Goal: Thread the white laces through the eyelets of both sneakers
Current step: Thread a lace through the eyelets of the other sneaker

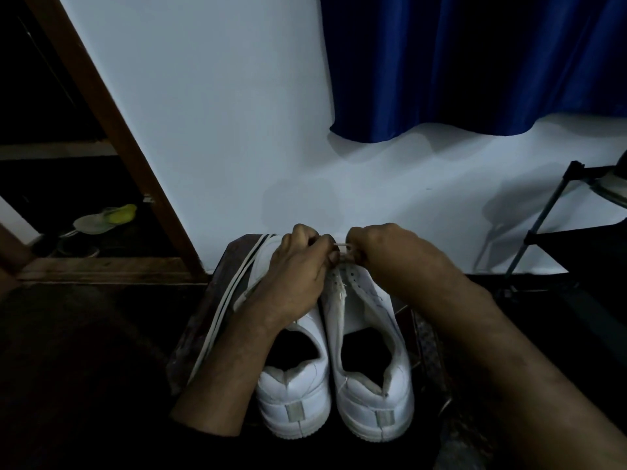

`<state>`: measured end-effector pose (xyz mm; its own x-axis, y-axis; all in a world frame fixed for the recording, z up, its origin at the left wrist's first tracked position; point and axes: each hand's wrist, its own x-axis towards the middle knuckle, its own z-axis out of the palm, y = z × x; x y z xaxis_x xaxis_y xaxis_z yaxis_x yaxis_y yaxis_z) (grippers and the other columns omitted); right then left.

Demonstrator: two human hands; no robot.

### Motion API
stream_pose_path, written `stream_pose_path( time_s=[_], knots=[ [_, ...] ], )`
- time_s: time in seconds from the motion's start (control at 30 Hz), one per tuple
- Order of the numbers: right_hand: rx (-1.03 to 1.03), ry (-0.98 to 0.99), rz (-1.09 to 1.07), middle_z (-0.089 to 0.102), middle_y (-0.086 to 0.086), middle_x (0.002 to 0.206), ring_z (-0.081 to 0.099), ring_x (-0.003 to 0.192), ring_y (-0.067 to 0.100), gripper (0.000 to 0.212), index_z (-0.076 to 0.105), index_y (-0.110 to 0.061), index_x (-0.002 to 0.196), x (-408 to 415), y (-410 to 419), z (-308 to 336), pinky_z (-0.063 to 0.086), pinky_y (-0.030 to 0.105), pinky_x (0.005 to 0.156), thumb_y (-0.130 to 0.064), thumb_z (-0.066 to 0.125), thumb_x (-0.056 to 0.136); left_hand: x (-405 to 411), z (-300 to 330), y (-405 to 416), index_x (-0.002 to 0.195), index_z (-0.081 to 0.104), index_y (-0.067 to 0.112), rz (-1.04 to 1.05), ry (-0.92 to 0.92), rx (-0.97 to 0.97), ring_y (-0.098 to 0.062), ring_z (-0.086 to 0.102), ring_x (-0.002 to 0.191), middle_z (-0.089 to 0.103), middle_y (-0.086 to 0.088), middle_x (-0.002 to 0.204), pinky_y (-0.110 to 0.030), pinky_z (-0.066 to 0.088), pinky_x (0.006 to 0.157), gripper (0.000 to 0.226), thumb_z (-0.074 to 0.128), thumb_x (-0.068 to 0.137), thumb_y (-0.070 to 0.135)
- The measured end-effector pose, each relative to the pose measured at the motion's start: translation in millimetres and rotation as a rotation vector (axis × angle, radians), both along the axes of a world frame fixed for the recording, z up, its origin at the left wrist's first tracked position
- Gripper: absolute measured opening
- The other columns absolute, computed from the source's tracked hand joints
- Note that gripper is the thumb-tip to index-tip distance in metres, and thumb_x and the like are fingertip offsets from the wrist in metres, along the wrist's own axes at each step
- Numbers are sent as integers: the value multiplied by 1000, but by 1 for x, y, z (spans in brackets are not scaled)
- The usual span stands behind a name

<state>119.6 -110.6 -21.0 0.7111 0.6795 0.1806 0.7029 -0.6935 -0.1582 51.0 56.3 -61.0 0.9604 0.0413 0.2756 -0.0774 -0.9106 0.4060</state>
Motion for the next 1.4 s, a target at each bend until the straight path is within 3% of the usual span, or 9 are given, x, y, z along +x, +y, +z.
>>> stream_pose_path(
  time_s=[0.13, 0.27, 0.47, 0.6, 0.77, 0.93, 1.17, 1.3, 1.4],
  knots=[
    [219, 20, 38, 60, -2, 84, 58, 78, 23, 12, 53, -24, 87, 5, 0, 0, 50, 37, 68, -15, 57, 95, 1, 1, -1, 112, 59, 19, -37, 4, -64, -23, 48, 112, 45, 0, 115, -44, 44, 100, 21, 45, 106, 33],
    [529, 132, 87, 56, -9, 70, 51, 66, 5, 18, 53, -20, 85, 0, 6, 6, 39, 19, 62, -17, 52, 102, 4, 3, -2, 120, 61, 27, -66, 28, -125, -22, 51, 114, 51, 0, 114, -43, 43, 103, 21, 50, 105, 38],
    [994, 491, 98, 55, -7, 77, 50, 74, 11, 30, 56, -12, 91, -2, 8, 6, 50, 41, 75, -36, 45, 106, 7, 5, -3, 98, 62, 26, -53, 32, -186, -19, 57, 101, 51, 7, 102, -44, 49, 93, 27, 52, 91, 50],
    [769, 218, 0, 56, -5, 79, 49, 75, 11, 18, 58, -19, 91, -1, -6, 14, 41, 7, 56, -13, 47, 104, 7, 3, -1, 98, 55, 28, -61, 7, -157, -19, 57, 93, 53, 9, 97, -47, 50, 87, 15, 65, 96, 40],
    [762, 121, -136, 61, -1, 82, 49, 73, 13, 24, 53, -23, 85, 3, -15, 21, 35, 25, 58, -7, 43, 100, 5, 9, -2, 130, 45, 46, -27, 39, -210, -10, 62, 107, 63, 16, 106, -52, 45, 104, 48, 71, 90, 44],
    [787, 117, -156, 61, -3, 83, 48, 70, 7, 28, 50, -27, 82, 0, -12, 19, 31, 15, 54, -8, 43, 102, 5, 11, -4, 107, 50, 46, 12, 43, -184, -8, 62, 101, 64, 19, 99, -62, 42, 106, 29, 64, 82, 51],
    [773, 40, -34, 47, -18, 72, 46, 79, 6, 23, 56, -19, 88, -23, 12, 35, 38, 12, 63, 0, 45, 96, 5, 17, -9, 100, 61, 35, 56, 67, -85, -16, 59, 102, 62, 14, 99, -60, 33, 110, 18, 66, 86, 46],
    [792, 85, -16, 47, -14, 69, 46, 78, 15, 19, 55, -17, 88, -32, 31, 31, 35, 17, 61, -3, 46, 96, 1, 25, -13, 81, 44, 47, 101, 121, -90, -20, 61, 102, 58, 15, 94, -60, 35, 109, 21, 64, 85, 40],
    [782, 122, -22, 53, -7, 73, 50, 79, 18, 20, 50, -25, 87, -35, 41, 26, 36, 24, 60, -11, 45, 100, 0, 33, -20, 92, 44, 43, 134, 200, -6, -27, 60, 117, 68, 2, 113, -58, 33, 114, 14, 55, 87, 38]
  ],
)
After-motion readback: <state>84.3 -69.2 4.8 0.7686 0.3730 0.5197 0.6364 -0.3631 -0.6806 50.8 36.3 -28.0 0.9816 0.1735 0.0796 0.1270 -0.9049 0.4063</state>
